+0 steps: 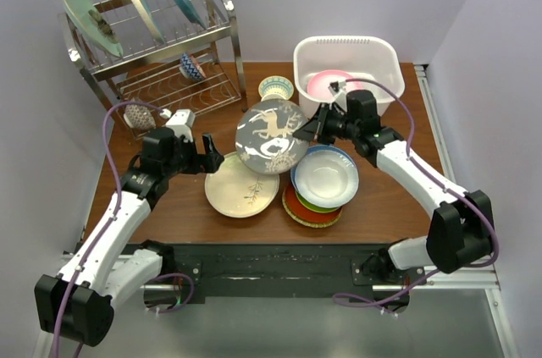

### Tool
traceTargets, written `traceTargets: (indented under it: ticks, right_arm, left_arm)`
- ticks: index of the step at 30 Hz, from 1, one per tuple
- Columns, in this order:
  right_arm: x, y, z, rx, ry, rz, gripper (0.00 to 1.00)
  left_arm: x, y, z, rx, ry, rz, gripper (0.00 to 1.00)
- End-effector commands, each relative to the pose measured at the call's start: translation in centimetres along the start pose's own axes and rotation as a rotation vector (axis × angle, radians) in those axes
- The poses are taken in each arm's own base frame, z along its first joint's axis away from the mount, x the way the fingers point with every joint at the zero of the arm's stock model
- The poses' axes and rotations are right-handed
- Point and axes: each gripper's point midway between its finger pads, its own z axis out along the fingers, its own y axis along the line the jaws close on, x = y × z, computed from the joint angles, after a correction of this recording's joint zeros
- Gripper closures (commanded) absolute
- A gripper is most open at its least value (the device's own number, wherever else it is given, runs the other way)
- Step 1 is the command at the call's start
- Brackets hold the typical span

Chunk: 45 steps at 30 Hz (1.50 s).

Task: Place the plates into the plastic bin on the countertop
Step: Pick up the plate at the center of the board, then place the plate in the plastic bin.

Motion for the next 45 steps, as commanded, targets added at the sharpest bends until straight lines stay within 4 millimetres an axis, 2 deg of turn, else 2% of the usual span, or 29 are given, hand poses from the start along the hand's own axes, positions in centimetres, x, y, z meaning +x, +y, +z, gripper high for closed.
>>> traceTargets:
  ticks: [1,9,10,15,16,17,19,20,22,27,32,34,35,38,45]
  right_arm:
    - [-5.3,4.5,-1.6,-0.139,-0.096,-0.081,1.00]
    - [-10.2,3.4,-2.7,-0.124,-0.164,-0.077,1.00]
    - [-11.1,3.8,-3.0,-0.129,-0.177,-0.085,1.00]
    - [-14.2,2.7,-3.4,-0.123,-0.209,-0.061,1.00]
    - [-15.1,3.1,-3.7,-0.130,-0.224,-0.068,1.00]
    - [-15.6,2.6,-3.7,-0.125,-0.228,-0.061,1.00]
    - [-16.8,2.8,-4.0,-0.128,-0.248,-0.065,1.00]
    - [-17.3,2.1,-3.9,-0.120,-0.251,-0.049,1.00]
    - [-18.2,2.3,-4.3,-0.129,-0.267,-0.051,1.00]
    - [-20.1,0.6,-4.5,-0.122,-0.299,-0.011,1.00]
    - [-22.0,-1.6,-5.5,-0.087,-0.351,0.027,1.00]
    - [-22.4,-1.7,-5.2,-0.089,-0.354,0.032,1.00]
    - [-23.3,-2.8,-6.1,-0.074,-0.381,0.051,1.00]
    - [-24.3,-4.1,-6.3,-0.058,-0.412,0.078,1.00]
    - [-26.8,-5.9,-6.4,-0.042,-0.473,0.124,1.00]
  left_arm:
    - [-0.2,0.0,0.1,0.012,-0.010,-0.008,0.00]
    - [-0.1,0.1,0.3,0.018,-0.002,-0.013,0.00]
    - [-0.2,0.2,0.3,0.019,-0.003,-0.014,0.00]
    - [-0.1,0.5,0.5,0.014,0.005,-0.021,0.00]
    - [-0.1,0.4,0.4,0.018,0.004,-0.023,0.00]
    - [-0.2,0.5,0.5,0.017,0.003,-0.023,0.00]
    - [-0.1,0.6,0.5,0.017,0.006,-0.026,0.00]
    - [-0.2,0.6,0.5,0.019,0.006,-0.028,0.00]
    - [-0.2,0.7,0.6,0.017,0.005,-0.030,0.00]
    - [-0.3,0.9,0.5,0.013,0.001,-0.034,0.00]
    - [-0.2,0.9,0.6,0.013,0.004,-0.035,0.00]
    - [-0.1,0.9,0.6,0.015,0.008,-0.036,0.00]
    - [-0.2,0.9,0.6,0.014,0.006,-0.036,0.00]
    - [-0.1,0.8,0.7,0.020,0.009,-0.036,0.00]
    - [-0.1,0.9,0.7,0.021,0.010,-0.042,0.00]
